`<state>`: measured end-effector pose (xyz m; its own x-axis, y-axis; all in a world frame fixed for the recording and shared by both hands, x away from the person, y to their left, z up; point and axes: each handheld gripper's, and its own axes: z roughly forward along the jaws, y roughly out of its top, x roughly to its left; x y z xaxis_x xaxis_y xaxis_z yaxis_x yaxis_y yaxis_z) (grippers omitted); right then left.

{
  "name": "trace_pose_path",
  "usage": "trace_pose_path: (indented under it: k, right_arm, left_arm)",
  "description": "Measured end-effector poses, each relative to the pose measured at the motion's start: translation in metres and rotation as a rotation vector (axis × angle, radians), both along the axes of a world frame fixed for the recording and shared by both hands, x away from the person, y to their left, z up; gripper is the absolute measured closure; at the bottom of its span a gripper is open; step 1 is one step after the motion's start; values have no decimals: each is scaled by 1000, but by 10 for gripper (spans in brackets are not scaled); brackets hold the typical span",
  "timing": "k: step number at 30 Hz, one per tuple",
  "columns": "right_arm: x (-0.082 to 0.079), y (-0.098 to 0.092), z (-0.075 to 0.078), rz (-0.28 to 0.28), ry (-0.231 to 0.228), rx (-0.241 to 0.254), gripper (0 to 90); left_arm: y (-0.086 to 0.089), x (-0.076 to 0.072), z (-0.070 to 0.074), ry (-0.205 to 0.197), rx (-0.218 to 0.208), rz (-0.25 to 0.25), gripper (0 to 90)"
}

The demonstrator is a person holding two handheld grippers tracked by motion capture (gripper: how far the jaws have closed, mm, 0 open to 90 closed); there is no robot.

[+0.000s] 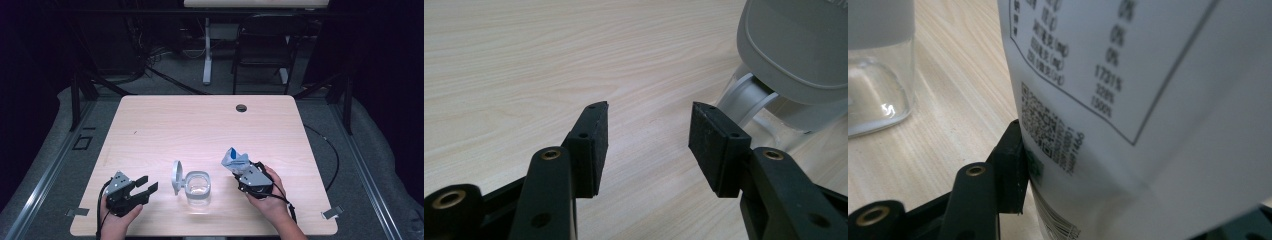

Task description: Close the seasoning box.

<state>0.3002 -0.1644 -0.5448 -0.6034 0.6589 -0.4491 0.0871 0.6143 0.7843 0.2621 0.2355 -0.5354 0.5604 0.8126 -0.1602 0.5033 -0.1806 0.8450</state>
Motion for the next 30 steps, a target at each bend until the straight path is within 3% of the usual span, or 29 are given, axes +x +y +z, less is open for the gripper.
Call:
trace_pose_path:
  k: [9, 20, 27, 28, 30]
  right_arm:
    - [-1, 2, 6, -21, -53, -62, 461]
    - [-5, 9, 10, -7, -154, -146, 464]
    - [-6, 13, 8, 3, -169, -187, 464]
    - [-7, 13, 9, -1, -161, -197, 464]
    - [-5, 14, 8, 3, -136, -172, 464]
  left_arm:
    - [1, 0, 0, 6, 6, -4, 506]
    - [0, 0, -1, 10, 2, -2, 506]
    - [0, 0, -2, 3, -2, 2, 506]
    - [0, 0, -3, 3, 1, 1, 506]
    - [0, 0, -3, 5, 0, 2, 506]
